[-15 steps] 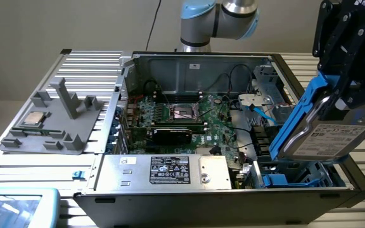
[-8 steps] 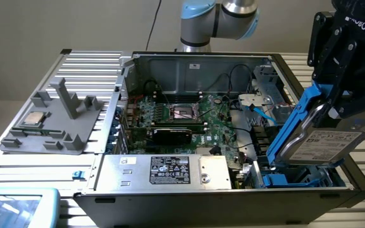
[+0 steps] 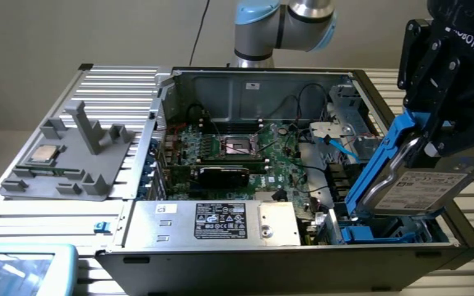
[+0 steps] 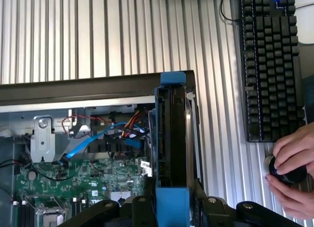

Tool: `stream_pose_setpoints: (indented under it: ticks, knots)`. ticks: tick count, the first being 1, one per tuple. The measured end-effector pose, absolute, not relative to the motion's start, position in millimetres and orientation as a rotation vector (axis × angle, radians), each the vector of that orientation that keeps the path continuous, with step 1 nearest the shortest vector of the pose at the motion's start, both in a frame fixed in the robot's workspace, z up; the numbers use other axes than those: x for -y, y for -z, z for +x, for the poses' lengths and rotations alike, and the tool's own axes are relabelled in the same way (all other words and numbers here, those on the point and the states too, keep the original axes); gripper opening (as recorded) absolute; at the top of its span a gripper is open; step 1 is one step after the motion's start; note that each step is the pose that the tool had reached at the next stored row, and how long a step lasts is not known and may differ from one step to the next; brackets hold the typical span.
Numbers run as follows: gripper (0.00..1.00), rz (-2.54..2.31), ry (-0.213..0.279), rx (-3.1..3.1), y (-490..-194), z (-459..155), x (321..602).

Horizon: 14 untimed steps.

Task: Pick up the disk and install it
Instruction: 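Insert the disk into the insertion slot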

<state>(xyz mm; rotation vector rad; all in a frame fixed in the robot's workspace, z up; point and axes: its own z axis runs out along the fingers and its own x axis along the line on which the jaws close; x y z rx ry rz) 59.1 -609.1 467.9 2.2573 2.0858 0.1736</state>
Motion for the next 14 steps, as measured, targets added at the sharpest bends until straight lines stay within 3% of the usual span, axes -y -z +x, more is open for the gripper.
stream_pose_setpoints:
  ticks: [14]
  knots:
    - [0.37, 2.203, -0.175, -2.147, -460.8, 59.1, 609.1]
